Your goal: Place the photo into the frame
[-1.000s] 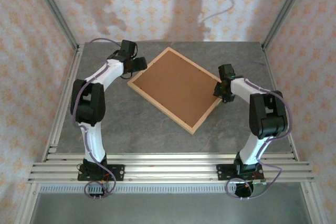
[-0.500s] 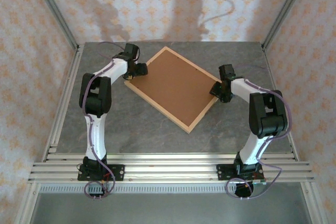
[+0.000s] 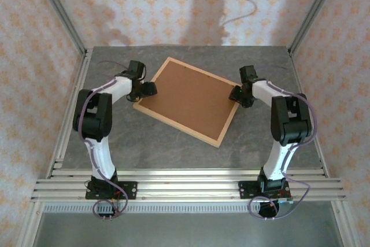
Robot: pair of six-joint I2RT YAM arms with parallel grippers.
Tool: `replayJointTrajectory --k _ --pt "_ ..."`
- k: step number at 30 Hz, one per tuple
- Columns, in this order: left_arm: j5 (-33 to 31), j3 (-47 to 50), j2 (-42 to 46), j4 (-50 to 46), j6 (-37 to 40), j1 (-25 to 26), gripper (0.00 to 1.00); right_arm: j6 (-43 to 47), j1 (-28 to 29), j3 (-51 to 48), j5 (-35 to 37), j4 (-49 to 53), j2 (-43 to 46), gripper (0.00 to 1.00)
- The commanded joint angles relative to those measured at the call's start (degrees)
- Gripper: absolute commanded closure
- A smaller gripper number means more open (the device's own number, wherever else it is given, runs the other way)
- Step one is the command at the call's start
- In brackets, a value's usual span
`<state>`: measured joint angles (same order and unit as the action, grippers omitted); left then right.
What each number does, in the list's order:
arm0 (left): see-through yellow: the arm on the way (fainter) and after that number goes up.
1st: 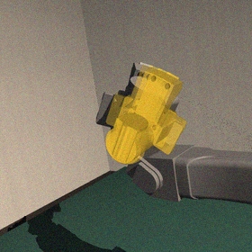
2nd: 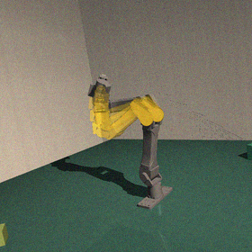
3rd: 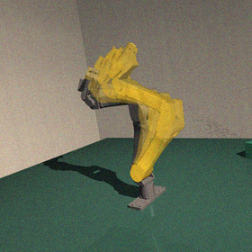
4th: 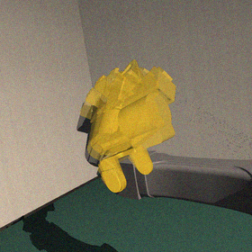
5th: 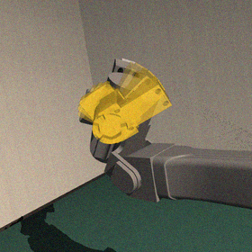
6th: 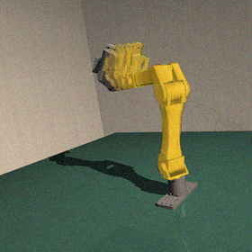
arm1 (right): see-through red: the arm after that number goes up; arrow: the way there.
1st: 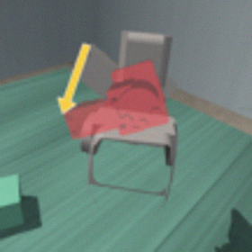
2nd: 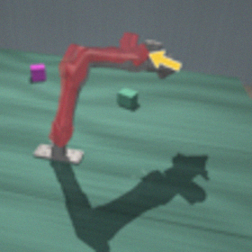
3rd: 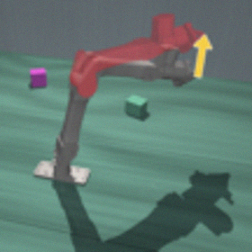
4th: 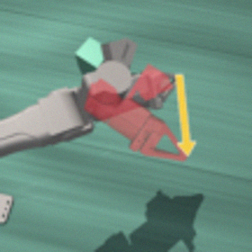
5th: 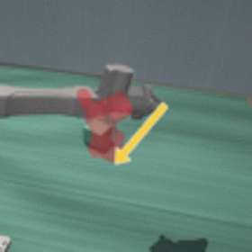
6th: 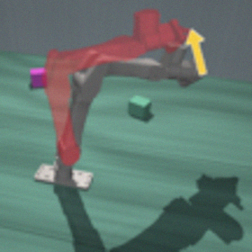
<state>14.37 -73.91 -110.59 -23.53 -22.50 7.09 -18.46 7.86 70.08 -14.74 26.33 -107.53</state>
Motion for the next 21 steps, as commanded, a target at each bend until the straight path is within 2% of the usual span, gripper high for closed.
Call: replayJointTrajectory --k 1,6,11,15,18,21 --pt "5.7 8.5 7.2 0.4 -6.3 1.9 0.21 3.4 0.6 1.9 -3.7 2.2 -3.1 0.48" --pt "8.3 23.5 16.6 4.6 -12.2 3.0 0.21 5.0 0.5 4.1 -5.9 2.7 -5.4 0.48" --pt "6.1 30.3 24.6 1.5 -13.0 4.0 0.21 5.6 0.6 6.7 -9.0 2.9 -7.9 0.47" --pt "3.1 29.2 28.7 -1.6 -12.4 3.8 0.21 5.8 1.1 8.5 -13.6 1.8 -8.1 0.47" --pt "-2.7 24.5 29.0 -4.2 -10.0 3.5 0.20 6.9 1.5 10.0 -13.5 2.9 -6.6 0.46" --pt "-5.4 18.4 25.9 -4.2 -6.1 2.1 0.19 8.3 1.4 10.4 -11.1 4.3 -3.5 0.44"
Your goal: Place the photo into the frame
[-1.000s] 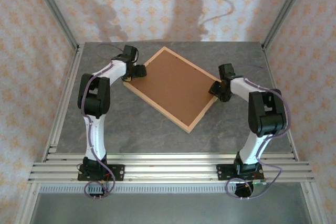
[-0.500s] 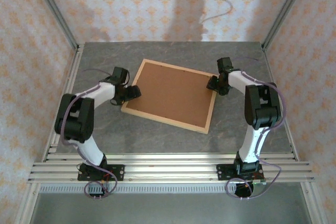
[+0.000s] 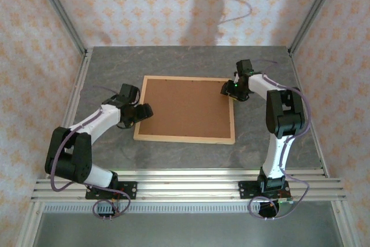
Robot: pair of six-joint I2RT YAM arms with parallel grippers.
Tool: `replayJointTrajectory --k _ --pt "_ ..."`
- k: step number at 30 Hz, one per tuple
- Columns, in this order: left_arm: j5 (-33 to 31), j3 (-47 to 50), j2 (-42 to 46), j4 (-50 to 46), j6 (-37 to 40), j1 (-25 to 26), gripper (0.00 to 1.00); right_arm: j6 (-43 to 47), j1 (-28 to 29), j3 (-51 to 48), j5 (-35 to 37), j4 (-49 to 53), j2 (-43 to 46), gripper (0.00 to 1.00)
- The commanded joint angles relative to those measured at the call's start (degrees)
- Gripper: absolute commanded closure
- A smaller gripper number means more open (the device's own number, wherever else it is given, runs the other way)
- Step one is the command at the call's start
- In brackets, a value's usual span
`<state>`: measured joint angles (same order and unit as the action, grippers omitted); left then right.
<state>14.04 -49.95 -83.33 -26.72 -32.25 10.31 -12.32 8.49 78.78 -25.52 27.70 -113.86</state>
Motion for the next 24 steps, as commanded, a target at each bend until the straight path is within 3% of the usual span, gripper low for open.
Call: replayJointTrajectory --k 1,10,16,24 --pt "-6.5 -7.7 -3.0 -1.0 4.4 -1.6 0.19 2.6 0.7 1.7 0.6 3.7 3.8 0.43" --pt "-6.6 -22.7 -18.7 0.4 10.1 -4.2 0.21 6.9 -0.1 1.9 8.9 11.8 8.8 0.39" --pt "-6.3 -32.3 -29.1 -3.8 15.5 -4.5 0.24 8.2 -0.3 1.8 9.8 12.5 9.2 0.39" --pt "-4.5 -34.2 -34.1 -4.9 16.8 -6.5 0.45 12.4 -0.8 4.1 13.9 14.7 7.2 0.40"
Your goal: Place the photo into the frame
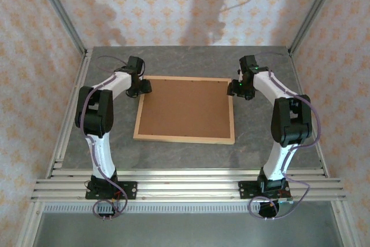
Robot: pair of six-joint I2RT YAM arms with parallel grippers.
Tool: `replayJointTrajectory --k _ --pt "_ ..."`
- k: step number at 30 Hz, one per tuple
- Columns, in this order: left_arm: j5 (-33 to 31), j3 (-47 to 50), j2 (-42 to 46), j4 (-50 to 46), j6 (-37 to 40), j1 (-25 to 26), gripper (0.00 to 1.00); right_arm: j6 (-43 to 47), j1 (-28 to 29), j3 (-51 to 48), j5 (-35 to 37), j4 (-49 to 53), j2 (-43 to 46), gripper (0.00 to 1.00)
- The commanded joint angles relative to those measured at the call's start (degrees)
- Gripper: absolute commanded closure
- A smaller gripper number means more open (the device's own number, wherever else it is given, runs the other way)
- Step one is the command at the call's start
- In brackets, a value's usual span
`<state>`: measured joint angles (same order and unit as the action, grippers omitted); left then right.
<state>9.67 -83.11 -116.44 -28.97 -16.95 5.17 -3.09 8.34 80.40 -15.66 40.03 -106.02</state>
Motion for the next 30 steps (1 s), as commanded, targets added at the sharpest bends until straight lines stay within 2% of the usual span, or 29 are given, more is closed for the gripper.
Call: replayJointTrajectory --k 1,4,13,23,30 --pt "0.3 -0.6 -1.2 -2.4 1.5 -1.7 0.47 3.7 -0.7 3.4 5.2 3.2 -1.4 0.40" --pt "1.1 0.3 -1.7 -1.5 1.0 -2.4 0.51 4.3 -0.9 5.5 6.3 4.6 -4.0 0.41" --pt "2.0 0.6 -2.4 -1.3 1.0 -2.5 0.66 3.3 -0.9 11.0 1.0 4.3 -10.7 0.42" --pt "1.5 0.4 -2.3 -1.9 1.0 -2.5 0.67 2.3 -0.9 13.6 -0.2 3.2 -14.8 0.42" --pt "1.6 0.4 -2.6 -2.2 0.8 -2.5 0.67 2.4 -0.9 13.2 2.9 2.6 -14.7 0.42"
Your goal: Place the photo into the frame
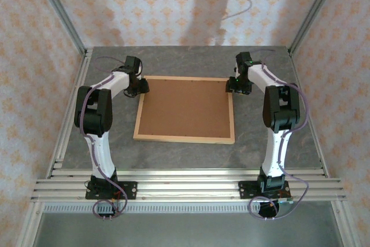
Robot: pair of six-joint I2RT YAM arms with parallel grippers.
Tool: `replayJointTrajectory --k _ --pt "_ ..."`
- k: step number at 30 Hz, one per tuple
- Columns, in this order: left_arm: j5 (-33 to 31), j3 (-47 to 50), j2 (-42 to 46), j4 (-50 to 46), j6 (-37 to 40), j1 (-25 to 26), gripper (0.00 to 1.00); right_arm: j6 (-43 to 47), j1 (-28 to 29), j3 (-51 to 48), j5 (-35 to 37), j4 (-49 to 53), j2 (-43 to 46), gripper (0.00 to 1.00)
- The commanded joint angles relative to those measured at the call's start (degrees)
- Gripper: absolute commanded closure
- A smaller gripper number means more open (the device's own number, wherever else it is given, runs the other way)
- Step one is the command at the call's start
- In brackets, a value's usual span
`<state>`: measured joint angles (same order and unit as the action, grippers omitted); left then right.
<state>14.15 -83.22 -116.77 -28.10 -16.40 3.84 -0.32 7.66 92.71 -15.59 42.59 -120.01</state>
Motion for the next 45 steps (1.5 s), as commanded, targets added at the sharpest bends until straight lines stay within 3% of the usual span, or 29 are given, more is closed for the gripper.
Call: replayJointTrajectory --k 1,13,22,32,45 --pt "-2.9 0.4 -2.4 -3.1 0.2 -1.2 0.67 -0.3 -0.2 1.1 2.9 -0.1 -0.7 0.42" --pt "-2.3 0.1 -3.1 -3.3 -0.2 -1.1 0.66 -0.5 -0.2 3.2 3.5 -0.1 -3.2 0.42" --pt "-1.4 0.1 -3.5 -3.3 -0.4 -1.1 0.66 0.3 0.1 3.5 -0.9 2.4 -7.8 0.42" --pt "-0.1 -0.9 -4.6 -3.7 -0.7 -0.2 0.66 4.3 5.4 9.4 7.8 11.6 -12.2 0.38" --pt "0.4 -0.6 -4.9 -3.4 -1.6 0.0 0.66 4.2 7.9 12.6 6.4 14.9 -14.2 0.33"
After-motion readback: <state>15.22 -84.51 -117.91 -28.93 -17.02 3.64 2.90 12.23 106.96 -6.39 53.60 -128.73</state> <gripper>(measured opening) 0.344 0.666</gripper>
